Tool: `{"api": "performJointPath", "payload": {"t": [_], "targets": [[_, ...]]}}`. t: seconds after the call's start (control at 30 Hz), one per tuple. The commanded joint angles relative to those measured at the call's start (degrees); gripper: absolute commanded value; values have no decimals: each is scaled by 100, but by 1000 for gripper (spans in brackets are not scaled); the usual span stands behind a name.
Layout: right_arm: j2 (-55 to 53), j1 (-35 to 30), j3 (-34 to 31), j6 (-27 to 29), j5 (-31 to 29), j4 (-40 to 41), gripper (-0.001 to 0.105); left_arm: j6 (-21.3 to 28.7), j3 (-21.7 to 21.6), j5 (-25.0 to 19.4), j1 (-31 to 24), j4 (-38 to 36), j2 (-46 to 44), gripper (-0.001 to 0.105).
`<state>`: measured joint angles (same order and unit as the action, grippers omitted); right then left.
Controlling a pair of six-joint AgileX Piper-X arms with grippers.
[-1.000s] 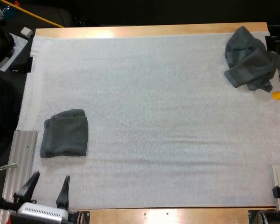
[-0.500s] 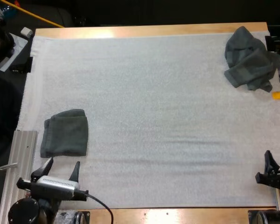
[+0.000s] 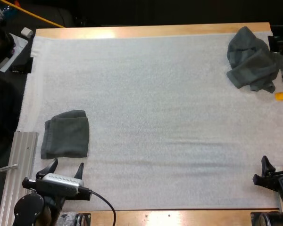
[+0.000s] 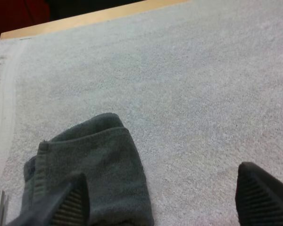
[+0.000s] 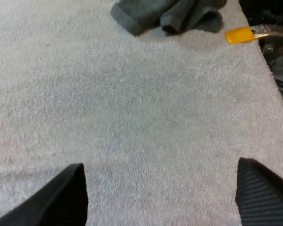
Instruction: Pick towel from pile, fold and stack
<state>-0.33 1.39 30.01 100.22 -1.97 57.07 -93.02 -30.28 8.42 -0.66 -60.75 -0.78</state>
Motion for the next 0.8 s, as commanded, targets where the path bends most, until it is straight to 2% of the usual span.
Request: {"api": "performJointPath", "payload": {"t": [0.0,0.77], "targets": [[-261,-3,-17,0,-29,78,64,-5,-14,-24,2,54,-785,62],[-239,-17,-19,35,-20,55,64,-32,-26,-5,8,62,-796,63]]}}
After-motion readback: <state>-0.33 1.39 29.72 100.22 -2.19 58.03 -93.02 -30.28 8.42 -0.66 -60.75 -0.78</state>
